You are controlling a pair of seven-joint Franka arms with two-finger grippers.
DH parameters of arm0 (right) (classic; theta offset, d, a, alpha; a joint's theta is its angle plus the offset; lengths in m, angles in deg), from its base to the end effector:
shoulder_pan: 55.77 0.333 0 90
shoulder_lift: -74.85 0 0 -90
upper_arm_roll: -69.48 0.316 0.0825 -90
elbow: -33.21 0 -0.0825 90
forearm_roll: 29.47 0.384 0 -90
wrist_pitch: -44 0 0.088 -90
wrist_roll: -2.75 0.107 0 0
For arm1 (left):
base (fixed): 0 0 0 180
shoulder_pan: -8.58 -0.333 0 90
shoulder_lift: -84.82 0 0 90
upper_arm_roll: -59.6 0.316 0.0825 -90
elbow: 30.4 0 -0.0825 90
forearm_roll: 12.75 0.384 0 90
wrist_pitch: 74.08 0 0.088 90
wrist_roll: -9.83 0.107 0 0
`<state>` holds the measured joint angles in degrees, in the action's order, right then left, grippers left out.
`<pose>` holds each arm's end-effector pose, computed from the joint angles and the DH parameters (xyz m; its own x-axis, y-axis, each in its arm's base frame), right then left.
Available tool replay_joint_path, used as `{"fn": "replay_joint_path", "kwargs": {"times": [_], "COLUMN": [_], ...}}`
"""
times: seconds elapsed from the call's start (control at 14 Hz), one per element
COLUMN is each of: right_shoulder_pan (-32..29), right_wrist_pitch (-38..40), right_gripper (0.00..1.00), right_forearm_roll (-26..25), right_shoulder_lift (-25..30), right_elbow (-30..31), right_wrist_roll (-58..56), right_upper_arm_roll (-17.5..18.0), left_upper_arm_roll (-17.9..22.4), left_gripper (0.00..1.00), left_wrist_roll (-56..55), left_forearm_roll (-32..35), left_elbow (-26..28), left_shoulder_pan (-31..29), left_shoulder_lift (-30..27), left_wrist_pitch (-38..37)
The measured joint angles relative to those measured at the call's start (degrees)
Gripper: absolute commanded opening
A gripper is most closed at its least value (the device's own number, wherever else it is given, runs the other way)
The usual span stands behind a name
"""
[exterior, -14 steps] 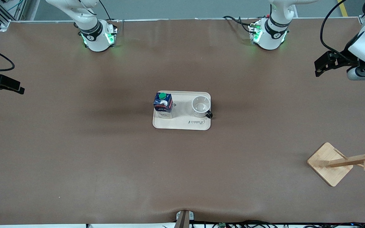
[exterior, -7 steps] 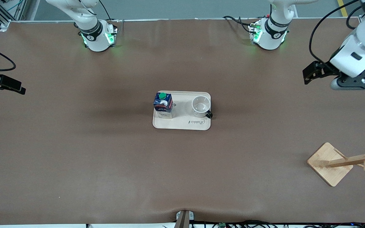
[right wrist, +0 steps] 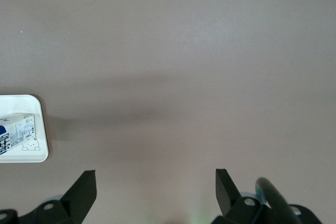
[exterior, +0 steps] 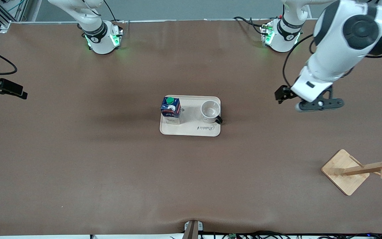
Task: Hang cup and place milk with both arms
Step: 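Reach the left gripper to the white mug on the tray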
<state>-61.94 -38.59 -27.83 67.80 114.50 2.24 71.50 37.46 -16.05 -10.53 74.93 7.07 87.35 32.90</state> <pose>0.5776 -0.0399 0.6149 0.9932 -0.0593 -0.0997 -0.0629 -0.9974 -0.0338 0.5383 -0.1963 0.4993 0.9968 0.0803 -0.0021 0.0802 -0.9965 -0.0235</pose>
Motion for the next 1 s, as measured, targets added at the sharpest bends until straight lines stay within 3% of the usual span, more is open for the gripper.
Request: {"fn": "replay_joint_path", "kwargs": {"times": [0.21,0.5,1.0], "right_shoulder_pan": [-0.2,-3.5,-3.5], "right_wrist_pitch": [0.0,0.5,-0.1], "right_gripper": [1.0,1.0,1.0], "right_forearm_roll": [0.0,0.0,2.9], "right_shoulder_lift": [-0.5,-1.2,-4.1], "right_elbow": [0.0,0.1,0.4], "right_wrist_roll": [0.0,0.0,-0.1], "right_upper_arm_roll": [-0.3,-0.5,0.4], "left_upper_arm_roll": [-3.7,-8.8,-9.3], "left_gripper": [1.0,0.98,0.89], "left_wrist_roll": [-8.2,-22.7,-40.8], "left_forearm_roll": [0.0,0.0,4.3], "left_elbow": [5.5,7.2,7.3], "left_shoulder_pan": [0.0,1.0,6.9], "left_shoulder_lift": [1.3,6.7,14.9], "left_wrist_pitch": [7.3,13.3,19.4]}}
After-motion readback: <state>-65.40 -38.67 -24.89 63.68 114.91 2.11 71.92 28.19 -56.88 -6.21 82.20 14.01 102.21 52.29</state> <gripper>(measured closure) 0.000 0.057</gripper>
